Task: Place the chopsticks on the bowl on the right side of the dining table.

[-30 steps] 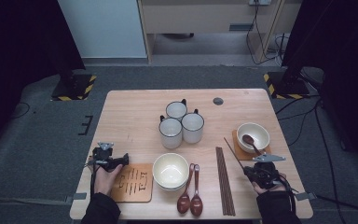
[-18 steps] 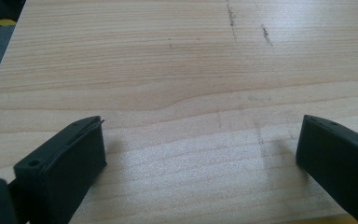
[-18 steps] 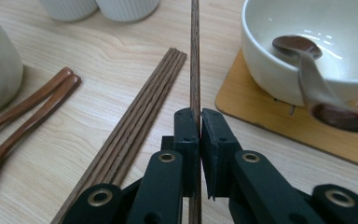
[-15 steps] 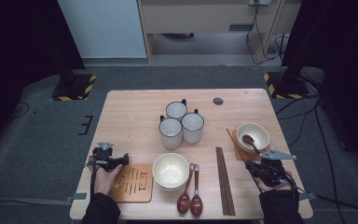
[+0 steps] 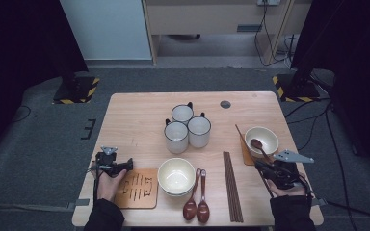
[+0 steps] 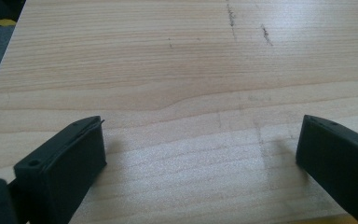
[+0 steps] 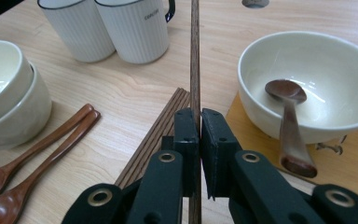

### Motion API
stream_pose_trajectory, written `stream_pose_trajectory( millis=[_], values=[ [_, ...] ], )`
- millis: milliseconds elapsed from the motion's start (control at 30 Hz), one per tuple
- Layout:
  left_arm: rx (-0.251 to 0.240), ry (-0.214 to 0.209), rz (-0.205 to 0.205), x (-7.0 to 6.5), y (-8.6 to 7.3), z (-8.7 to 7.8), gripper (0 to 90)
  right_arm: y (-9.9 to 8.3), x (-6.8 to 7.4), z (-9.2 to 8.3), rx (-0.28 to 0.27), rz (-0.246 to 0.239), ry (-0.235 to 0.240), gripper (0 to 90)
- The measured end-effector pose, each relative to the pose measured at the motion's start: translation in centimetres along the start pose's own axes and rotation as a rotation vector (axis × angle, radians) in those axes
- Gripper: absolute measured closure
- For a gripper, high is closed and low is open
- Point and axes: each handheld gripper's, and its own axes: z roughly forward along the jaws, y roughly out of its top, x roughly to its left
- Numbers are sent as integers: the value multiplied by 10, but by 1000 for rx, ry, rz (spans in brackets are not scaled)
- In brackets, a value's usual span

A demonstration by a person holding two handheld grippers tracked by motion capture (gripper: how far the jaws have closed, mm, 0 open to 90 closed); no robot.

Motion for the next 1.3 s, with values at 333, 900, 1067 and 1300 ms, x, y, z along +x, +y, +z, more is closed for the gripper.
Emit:
stream_pose_trajectory(
  millis=[333, 900, 1067, 1300],
  values=[
    [0, 0, 0, 0, 0, 0, 4, 8, -1, -7, -30, 2, 8, 852],
    [0, 0, 0, 0, 0, 0, 5, 21, -10, -20, -81, 31, 10, 852],
    [0, 0, 0, 0, 0, 0, 4, 24, -12, -23, -93, 32, 8, 852],
    [0, 0, 0, 0, 0, 0, 4, 28, -16, -26, -108, 35, 3, 852]
  ],
)
